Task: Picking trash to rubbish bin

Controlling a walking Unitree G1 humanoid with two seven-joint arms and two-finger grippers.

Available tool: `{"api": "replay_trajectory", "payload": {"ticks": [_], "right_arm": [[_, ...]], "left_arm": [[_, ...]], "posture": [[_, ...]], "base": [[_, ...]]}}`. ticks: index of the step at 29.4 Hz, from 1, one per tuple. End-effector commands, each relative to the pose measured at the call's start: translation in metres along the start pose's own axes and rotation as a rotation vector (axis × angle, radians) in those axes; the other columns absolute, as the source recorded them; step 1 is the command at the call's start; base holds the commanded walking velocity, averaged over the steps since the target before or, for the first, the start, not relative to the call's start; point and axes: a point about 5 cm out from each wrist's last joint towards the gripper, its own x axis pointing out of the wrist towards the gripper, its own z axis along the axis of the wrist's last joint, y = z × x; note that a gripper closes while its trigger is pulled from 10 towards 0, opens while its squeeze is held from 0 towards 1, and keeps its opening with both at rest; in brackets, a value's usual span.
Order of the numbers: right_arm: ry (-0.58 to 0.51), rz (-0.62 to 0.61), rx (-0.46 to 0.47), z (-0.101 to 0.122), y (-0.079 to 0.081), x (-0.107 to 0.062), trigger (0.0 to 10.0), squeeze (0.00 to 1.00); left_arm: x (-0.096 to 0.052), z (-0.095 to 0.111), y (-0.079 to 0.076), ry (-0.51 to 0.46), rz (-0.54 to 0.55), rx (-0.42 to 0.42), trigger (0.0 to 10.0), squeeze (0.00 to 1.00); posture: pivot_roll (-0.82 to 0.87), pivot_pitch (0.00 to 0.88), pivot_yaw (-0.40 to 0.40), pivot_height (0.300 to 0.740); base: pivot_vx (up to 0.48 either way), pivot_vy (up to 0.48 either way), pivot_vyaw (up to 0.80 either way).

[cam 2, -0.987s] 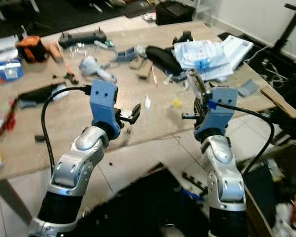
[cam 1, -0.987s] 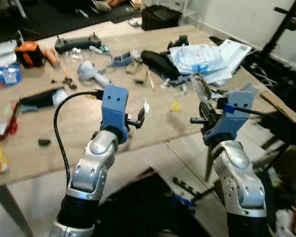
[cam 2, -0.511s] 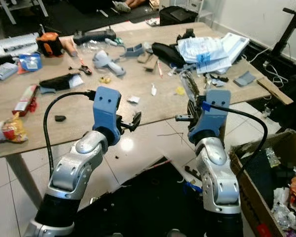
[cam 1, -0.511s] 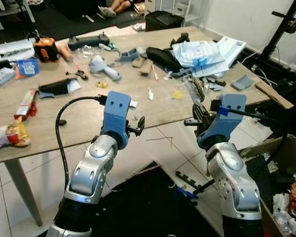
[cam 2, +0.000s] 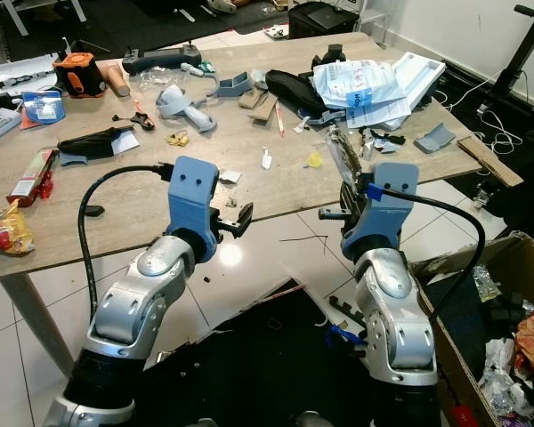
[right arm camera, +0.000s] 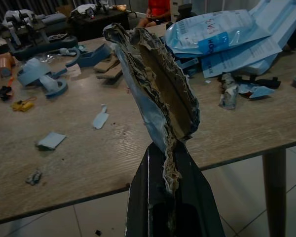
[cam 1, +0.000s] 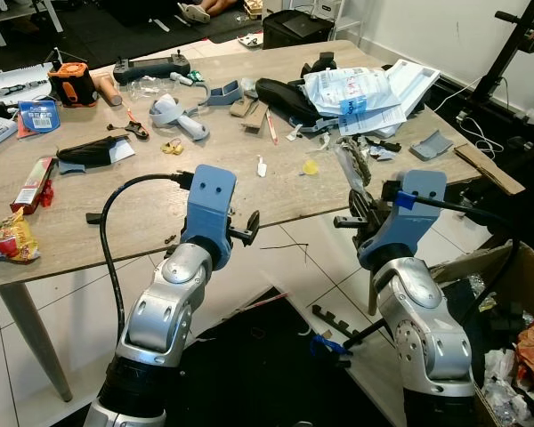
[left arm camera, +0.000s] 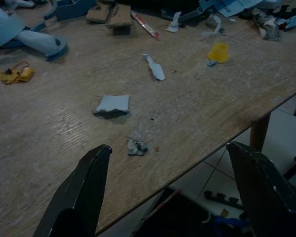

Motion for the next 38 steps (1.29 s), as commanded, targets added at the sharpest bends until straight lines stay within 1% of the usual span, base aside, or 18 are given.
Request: {"api": "replay_trajectory", "payload": {"ticks": [1, 5, 7, 12, 13, 18, 23, 24, 26, 31, 33, 38], "right_arm": [[0.0, -0.01, 0.022, 0.002, -0.001, -0.001, 10.0, 0.0], [0.004, -0.013, 0.023, 0.001, -0.001, -0.001, 10.0, 0.0], [0.002, -0.014, 0.022, 0.001, -0.001, 0.0, 10.0, 0.0], [-0.009, -0.022, 0.02, 0.001, -0.002, 0.001, 10.0, 0.0], [-0.007, -0.037, 0.02, 0.001, -0.003, 0.002, 10.0, 0.0], [0.002, -0.066, 0.01, 0.0, -0.009, 0.004, 10.0, 0.0], [0.009, -0.084, 0.003, -0.001, -0.013, 0.004, 10.0, 0.0], [0.018, -0.088, -0.002, -0.003, -0.015, 0.005, 10.0, 0.0], [0.021, -0.088, -0.004, -0.004, -0.015, 0.006, 10.0, 0.0], [0.024, -0.087, -0.007, -0.005, -0.016, 0.006, 10.0, 0.0], [0.031, -0.085, -0.008, -0.007, -0.016, 0.007, 10.0, 0.0], [0.042, -0.072, -0.003, -0.01, -0.013, 0.01, 10.0, 0.0]], "left_arm": [[0.0, -0.001, 0.002, -0.014, 0.018, 0.004, 10.0, 0.0], [0.0, 0.001, 0.003, -0.029, 0.019, -0.001, 10.0, 0.0], [0.001, 0.001, 0.002, -0.015, 0.003, -0.03, 10.0, 0.0], [0.001, 0.004, 0.002, -0.042, -0.004, -0.02, 10.0, 0.0], [0.002, 0.005, 0.001, -0.049, -0.006, -0.027, 10.0, 0.0], [0.004, 0.005, 0.0, -0.053, -0.001, -0.042, 10.0, 0.0], [0.005, 0.005, 0.001, -0.061, 0.025, -0.02, 10.0, 0.0], [0.004, 0.004, 0.004, -0.057, 0.05, -0.008, 10.0, 0.0], [0.004, 0.003, 0.005, -0.053, 0.06, -0.005, 10.0, 0.0], [0.002, 0.001, 0.007, -0.044, 0.066, -0.009, 10.0, 0.0], [0.002, 0.0, 0.008, -0.033, 0.06, -0.027, 10.0, 0.0], [0.004, 0.002, 0.008, -0.039, 0.056, -0.023, 10.0, 0.0]], "posture": [[0.0, 0.15, 0.017, 0.74], [0.0, 0.143, 0.017, 0.74], [0.0, 0.129, 0.016, 0.74], [0.0, 0.11, 0.017, 0.74], [0.0, 0.097, 0.02, 0.74], [0.0, 0.086, 0.017, 0.74], [0.01, 0.085, 0.008, 0.74], [0.01, 0.085, 0.001, 0.74], [0.01, 0.085, 0.001, 0.74], [0.02, 0.08, -0.009, 0.74], [0.02, 0.071, -0.014, 0.74], [0.04, 0.066, -0.022, 0.74]], "base": [[0.0, 0.0, -0.8], [0.0, 0.0, -0.8], [0.0, 0.0, -0.8], [0.0, 0.0, -0.8], [0.0, 0.0, -0.8], [0.0, 0.0, -0.8], [0.0, 0.0, -0.8], [0.0, 0.0, -0.8], [0.0, 0.0, -0.8], [0.0, 0.0, -0.8], [0.0, 0.0, -0.8], [0.0, 0.0, -0.8]]}}
